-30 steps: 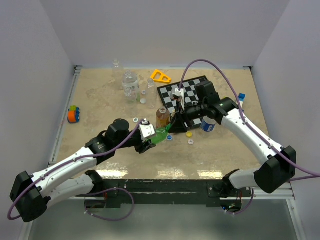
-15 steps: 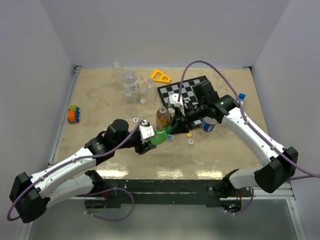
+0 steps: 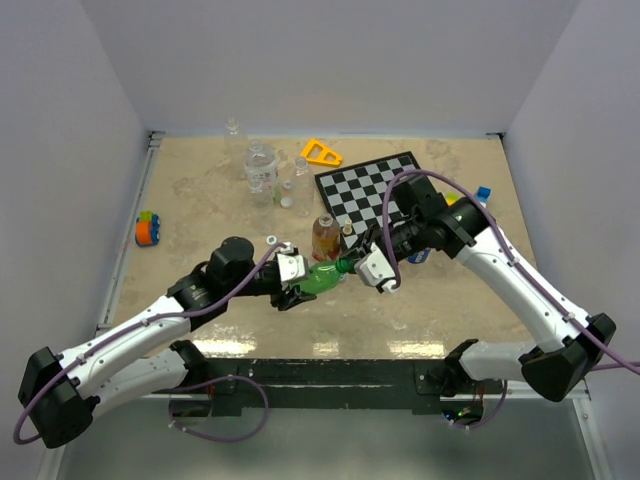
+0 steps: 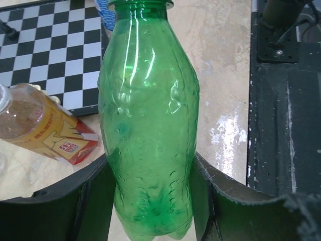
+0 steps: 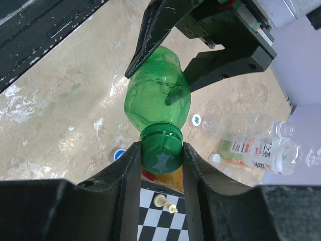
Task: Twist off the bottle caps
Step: Unscrew the bottle cap from the plastic bottle.
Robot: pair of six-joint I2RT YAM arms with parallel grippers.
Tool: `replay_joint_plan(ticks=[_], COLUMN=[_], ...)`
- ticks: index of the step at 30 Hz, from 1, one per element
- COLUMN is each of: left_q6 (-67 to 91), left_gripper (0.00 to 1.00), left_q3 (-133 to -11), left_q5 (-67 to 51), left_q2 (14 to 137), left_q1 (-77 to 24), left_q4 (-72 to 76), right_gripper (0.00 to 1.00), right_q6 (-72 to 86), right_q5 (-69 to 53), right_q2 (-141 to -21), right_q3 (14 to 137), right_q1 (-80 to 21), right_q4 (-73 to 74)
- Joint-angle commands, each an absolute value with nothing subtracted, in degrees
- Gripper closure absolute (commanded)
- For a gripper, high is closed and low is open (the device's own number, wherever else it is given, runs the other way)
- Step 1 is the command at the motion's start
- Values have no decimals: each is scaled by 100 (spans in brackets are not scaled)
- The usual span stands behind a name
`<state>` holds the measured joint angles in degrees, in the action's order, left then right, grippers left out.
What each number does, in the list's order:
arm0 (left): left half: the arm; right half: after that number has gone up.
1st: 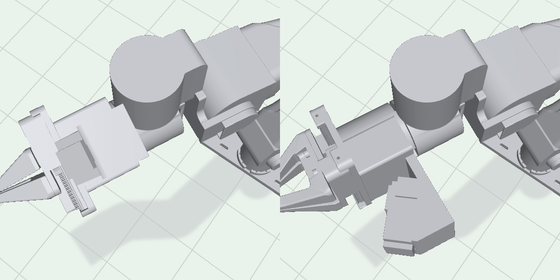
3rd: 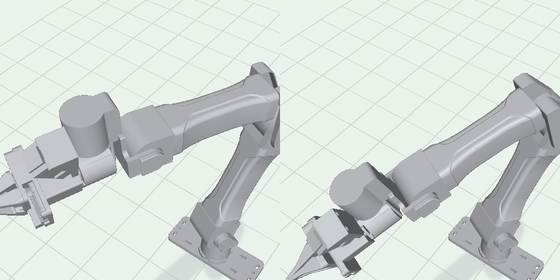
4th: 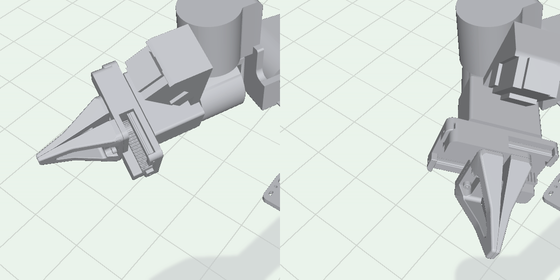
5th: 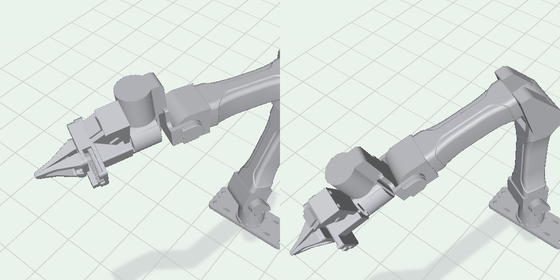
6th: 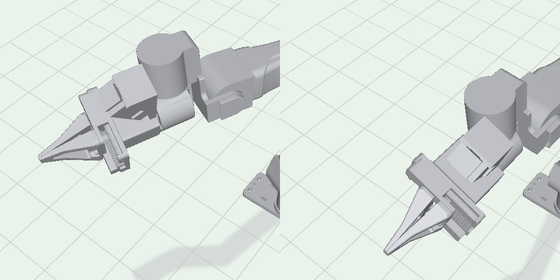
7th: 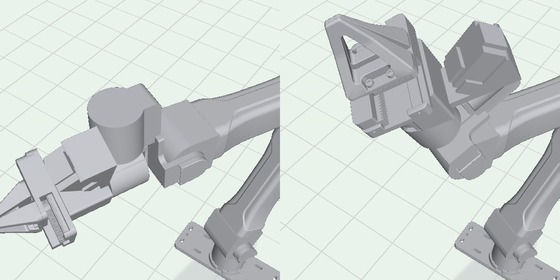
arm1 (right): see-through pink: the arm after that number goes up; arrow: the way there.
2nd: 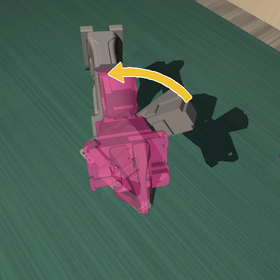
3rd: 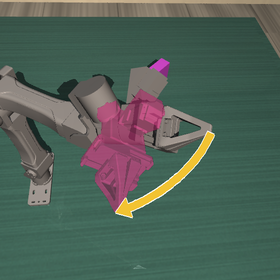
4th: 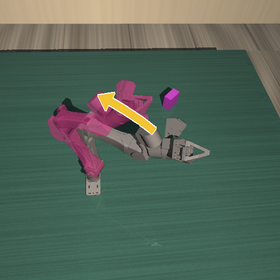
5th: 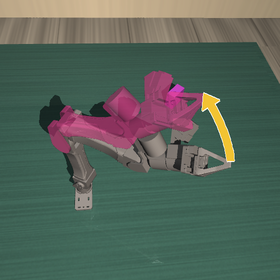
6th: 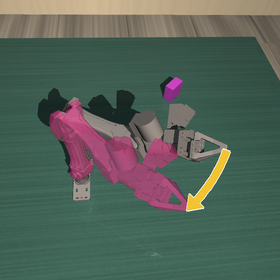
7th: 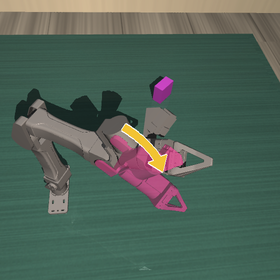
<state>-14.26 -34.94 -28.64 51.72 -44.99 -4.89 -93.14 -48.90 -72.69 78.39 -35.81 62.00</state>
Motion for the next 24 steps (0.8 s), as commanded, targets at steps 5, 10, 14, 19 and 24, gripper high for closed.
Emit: replay_joint_plan(ticks=[5, 10, 14, 19, 24], left_q6=[-1836, -2153, -2294, -2250, -2039], left_gripper=[100, 100, 100, 100, 100], left_q3=[-3787, -4262, -4570, -4377, -4123], left_q5=[-4665, -5519, -5117, -4597, -4333], left_q2=[5492, 6151, 6547, 6434, 6276], left_q1=[-4465, -4368, -4359, -4368, -4377], left_q4=[-1010, -1607, -2012, -1653, -1222], right_gripper=[100, 100, 100, 100, 93], right_q6=[-10274, -10643, -10661, -10556, -10038], right_q5=[-4579, -4448, -4298, -4078, -4315], right_q2=[-6882, -6689, -6434, -6074, -5854], right_q3=[7920, 7462, 7392, 7111, 6751], right_q1=[-3665, -3911, -3938, -3920, -3823], right_q4=[6205, 6205, 6223, 6232, 6021])
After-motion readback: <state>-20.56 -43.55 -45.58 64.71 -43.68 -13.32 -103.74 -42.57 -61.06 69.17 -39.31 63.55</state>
